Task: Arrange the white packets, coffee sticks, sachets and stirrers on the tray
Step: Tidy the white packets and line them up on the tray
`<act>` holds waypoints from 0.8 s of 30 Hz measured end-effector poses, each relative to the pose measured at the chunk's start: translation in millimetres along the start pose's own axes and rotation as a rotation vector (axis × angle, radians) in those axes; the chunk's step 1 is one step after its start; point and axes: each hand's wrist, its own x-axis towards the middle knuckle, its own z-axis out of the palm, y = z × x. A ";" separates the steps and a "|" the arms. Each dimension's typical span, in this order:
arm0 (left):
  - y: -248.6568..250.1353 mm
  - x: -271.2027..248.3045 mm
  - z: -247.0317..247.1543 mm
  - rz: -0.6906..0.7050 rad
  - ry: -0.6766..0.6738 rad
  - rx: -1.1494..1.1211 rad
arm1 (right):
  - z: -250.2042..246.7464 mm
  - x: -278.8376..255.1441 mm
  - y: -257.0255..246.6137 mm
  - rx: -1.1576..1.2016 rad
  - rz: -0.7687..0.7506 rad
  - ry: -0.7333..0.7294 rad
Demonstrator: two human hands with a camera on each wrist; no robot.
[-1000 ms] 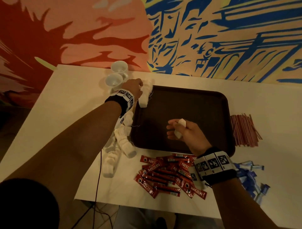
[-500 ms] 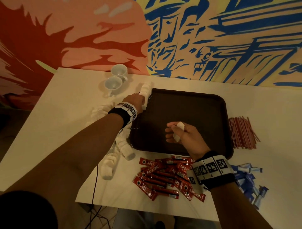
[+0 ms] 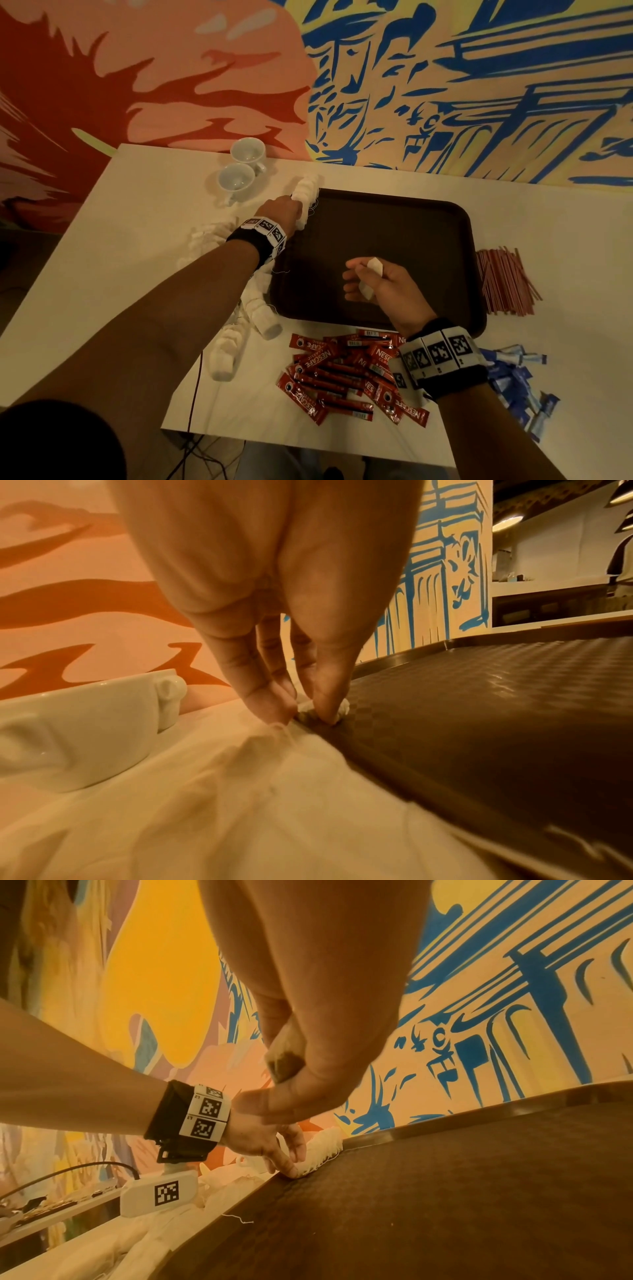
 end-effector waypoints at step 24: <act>54.2 -235.6 -78.4 0.099 0.089 -1.104 | 21.1 -99.2 -12.3 0.320 0.067 -0.129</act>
